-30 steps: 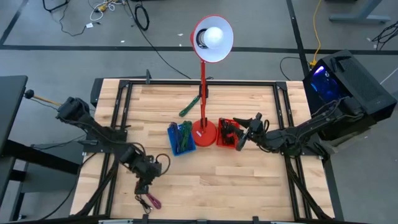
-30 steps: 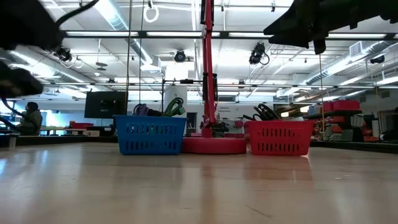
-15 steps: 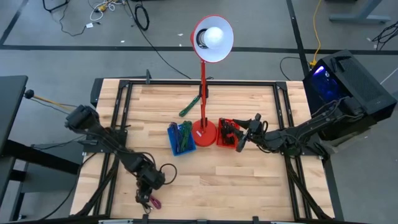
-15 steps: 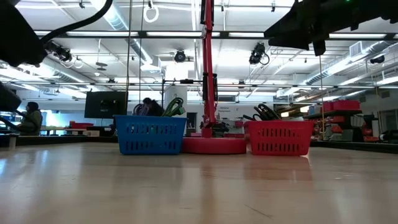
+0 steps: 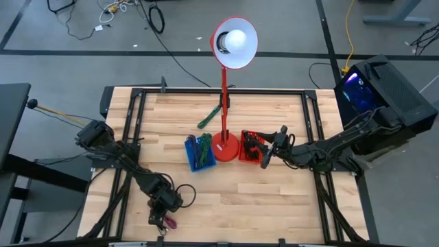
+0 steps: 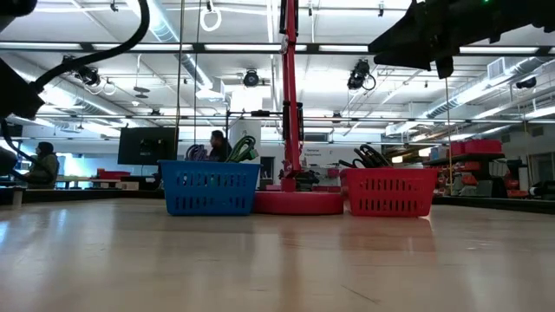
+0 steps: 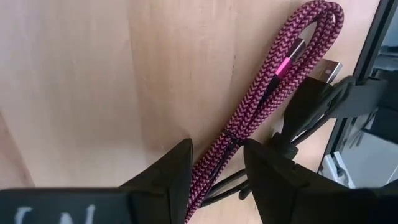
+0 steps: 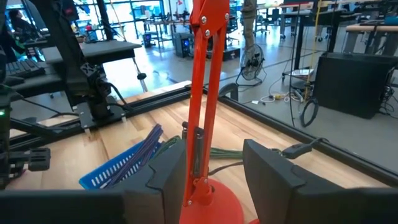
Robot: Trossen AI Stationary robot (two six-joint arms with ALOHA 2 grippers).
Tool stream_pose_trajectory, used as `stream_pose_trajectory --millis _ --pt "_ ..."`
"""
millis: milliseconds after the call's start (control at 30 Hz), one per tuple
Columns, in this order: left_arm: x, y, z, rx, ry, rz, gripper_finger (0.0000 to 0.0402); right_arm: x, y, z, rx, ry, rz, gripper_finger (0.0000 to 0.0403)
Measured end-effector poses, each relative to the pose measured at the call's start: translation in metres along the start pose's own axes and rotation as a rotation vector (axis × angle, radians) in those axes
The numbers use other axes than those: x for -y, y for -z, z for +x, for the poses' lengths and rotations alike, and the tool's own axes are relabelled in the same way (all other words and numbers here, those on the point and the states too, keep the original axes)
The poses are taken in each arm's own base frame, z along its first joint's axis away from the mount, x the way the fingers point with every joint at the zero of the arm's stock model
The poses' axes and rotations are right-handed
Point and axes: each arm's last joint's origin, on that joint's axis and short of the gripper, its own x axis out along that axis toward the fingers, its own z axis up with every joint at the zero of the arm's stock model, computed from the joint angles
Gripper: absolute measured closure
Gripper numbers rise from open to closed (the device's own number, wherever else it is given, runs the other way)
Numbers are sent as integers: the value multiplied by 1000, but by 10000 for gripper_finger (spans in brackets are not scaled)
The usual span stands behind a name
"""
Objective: Pick & Place USB Port
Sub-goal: Put the pink charger cable into the blue bin
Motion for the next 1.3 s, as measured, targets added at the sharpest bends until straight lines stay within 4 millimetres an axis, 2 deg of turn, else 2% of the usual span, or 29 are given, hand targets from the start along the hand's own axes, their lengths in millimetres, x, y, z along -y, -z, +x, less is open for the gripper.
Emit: stream_pose_trajectory --millis 300,400,500,567,833,1000,1167,1300 --pt "-1 0 2 26 -45 24 253 0 0 0 -2 1 -2 243" --pt "-2 1 2 29 -62 -4 285 0 0 0 -3 1 -5 243" --pt "-2 1 2 24 -54 -2 354 0 1 0 -4 1 -5 243" --pt "-2 1 3 19 -51 -4 382 0 1 0 -4 1 -5 243" --pt "-6 -7 -5 18 -65 -34 384 0 1 0 -4 1 -6 243" --pt "-9 -26 -30 80 -224 -42 386 0 1 0 -5 1 -7 243" --pt "-1 -41 -78 224 -352 -76 388 0 1 0 -11 -4 -13 243" --pt "6 -38 -122 497 -490 -102 388 0 2 0 -14 -3 -18 243"
